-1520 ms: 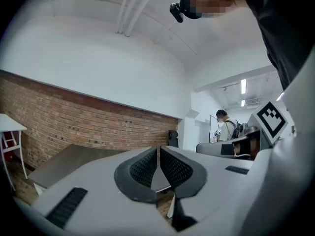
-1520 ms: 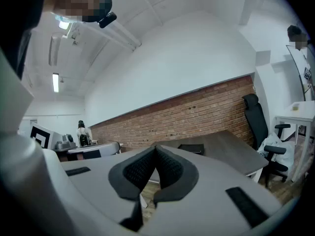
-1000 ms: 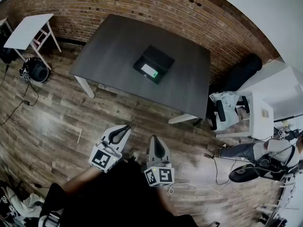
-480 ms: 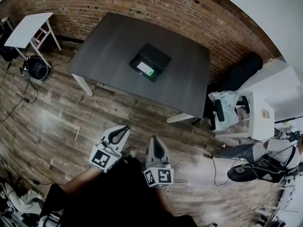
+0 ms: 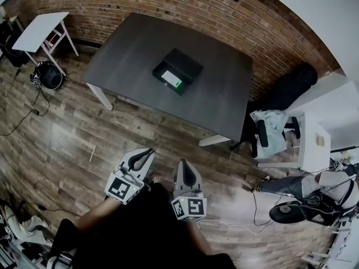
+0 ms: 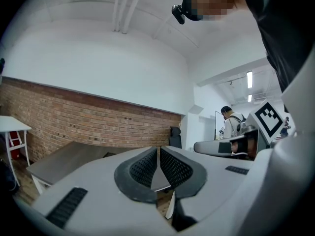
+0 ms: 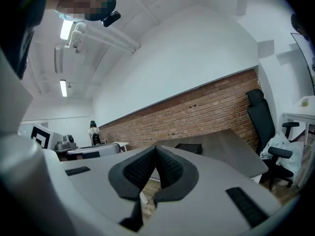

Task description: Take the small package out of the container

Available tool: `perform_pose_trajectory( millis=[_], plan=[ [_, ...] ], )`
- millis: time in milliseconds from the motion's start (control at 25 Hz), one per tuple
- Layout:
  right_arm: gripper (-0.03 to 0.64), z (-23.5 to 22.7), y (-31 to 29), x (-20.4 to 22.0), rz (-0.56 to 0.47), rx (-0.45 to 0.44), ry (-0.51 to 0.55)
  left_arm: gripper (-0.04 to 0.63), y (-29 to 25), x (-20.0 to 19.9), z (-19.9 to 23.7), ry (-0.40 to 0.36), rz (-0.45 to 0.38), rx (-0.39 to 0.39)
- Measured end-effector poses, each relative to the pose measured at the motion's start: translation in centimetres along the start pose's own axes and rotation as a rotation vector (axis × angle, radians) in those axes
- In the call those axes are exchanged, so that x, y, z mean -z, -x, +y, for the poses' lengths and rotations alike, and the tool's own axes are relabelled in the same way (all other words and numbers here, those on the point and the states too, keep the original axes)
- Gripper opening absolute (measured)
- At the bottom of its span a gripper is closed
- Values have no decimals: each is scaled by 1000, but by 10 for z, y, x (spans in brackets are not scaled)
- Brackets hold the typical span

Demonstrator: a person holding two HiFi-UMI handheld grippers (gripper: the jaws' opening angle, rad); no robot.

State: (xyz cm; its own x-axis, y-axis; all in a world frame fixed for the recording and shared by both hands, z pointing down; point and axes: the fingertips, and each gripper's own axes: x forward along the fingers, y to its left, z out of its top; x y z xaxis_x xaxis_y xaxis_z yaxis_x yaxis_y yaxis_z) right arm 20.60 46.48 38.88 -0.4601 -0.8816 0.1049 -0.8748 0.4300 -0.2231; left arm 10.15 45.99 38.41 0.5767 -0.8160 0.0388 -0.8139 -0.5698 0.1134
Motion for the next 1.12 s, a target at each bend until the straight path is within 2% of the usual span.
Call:
perform_pose_trajectory(
  millis=[320, 520, 840, 1120],
  plan=[
    [23, -6, -8, -3, 1, -27, -2, 46, -7, -1, 0, 0, -1, -22],
    [23, -4, -26, -1, 4, -29, 3, 46, -18, 2, 12, 3, -11, -3],
    [23, 2, -76, -6, -2, -2, 8, 46, -45, -7, 52, 0, -24, 44],
    [23, 7, -143, -13, 13, 16, 35, 46, -75, -10, 114, 16, -9, 59]
  ],
)
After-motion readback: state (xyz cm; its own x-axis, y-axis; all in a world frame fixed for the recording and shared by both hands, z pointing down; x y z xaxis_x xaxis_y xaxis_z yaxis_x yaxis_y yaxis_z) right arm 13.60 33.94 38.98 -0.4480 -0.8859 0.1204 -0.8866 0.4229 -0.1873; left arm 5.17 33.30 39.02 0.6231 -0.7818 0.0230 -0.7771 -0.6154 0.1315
